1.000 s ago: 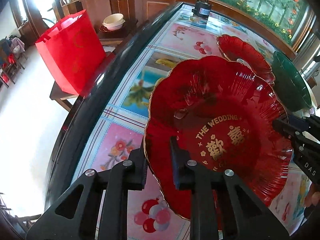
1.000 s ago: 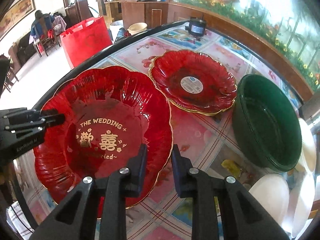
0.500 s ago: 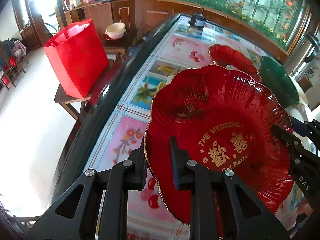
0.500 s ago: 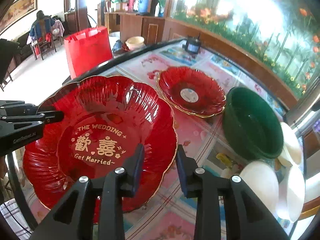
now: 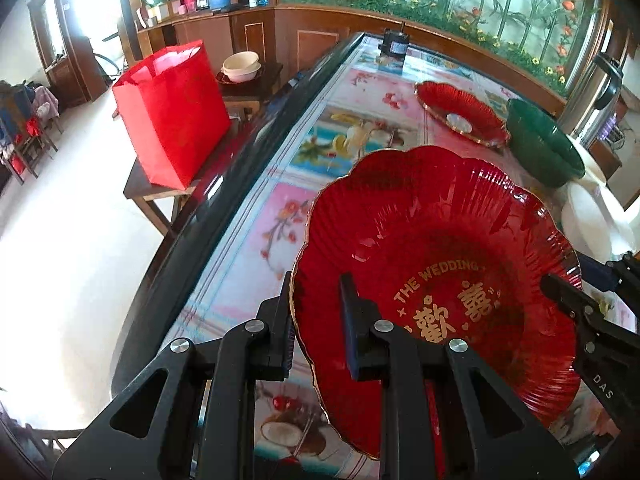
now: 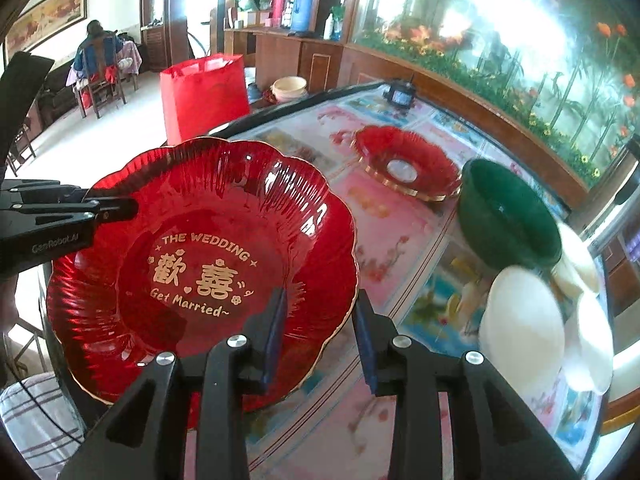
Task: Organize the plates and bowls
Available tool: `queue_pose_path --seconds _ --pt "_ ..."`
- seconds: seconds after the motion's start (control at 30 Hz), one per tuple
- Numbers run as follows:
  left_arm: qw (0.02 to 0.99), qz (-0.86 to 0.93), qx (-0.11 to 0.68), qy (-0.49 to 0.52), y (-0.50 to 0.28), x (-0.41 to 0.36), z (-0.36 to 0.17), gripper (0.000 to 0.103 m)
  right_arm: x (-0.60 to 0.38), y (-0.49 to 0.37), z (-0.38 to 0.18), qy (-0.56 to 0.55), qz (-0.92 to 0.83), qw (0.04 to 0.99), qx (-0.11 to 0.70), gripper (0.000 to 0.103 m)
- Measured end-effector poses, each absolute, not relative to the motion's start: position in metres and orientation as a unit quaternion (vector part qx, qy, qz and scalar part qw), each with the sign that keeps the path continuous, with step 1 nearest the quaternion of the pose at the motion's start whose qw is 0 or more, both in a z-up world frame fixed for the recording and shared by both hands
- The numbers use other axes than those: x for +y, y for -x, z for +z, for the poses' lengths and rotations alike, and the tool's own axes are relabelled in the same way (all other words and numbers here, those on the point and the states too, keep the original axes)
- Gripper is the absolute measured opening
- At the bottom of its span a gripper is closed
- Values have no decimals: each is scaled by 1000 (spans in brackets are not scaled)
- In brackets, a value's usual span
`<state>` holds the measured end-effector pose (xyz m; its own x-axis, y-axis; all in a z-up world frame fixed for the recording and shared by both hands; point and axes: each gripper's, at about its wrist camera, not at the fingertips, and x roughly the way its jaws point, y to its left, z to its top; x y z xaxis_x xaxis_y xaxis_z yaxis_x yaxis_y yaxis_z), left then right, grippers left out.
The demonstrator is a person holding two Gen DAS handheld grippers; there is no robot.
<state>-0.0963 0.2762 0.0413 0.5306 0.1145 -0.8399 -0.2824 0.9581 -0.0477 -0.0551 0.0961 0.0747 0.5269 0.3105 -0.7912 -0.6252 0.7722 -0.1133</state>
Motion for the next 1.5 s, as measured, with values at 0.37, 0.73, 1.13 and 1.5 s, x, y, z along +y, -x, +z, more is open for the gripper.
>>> queue_pose_path --seconds 0.37,0.73,1.13,1.5 --pt "869 113 471 101 110 281 17 19 93 54 47 167 296 829 444 35" --pt "879 125 455 73 108 298 47 42 43 19 71 100 336 795 495 68" --pt "890 90 442 69 54 297 88 42 56 -56 79 74 300 806 505 79" --pt "885 75 454 72 18 293 82 42 71 -93 61 57 298 790 533 79"
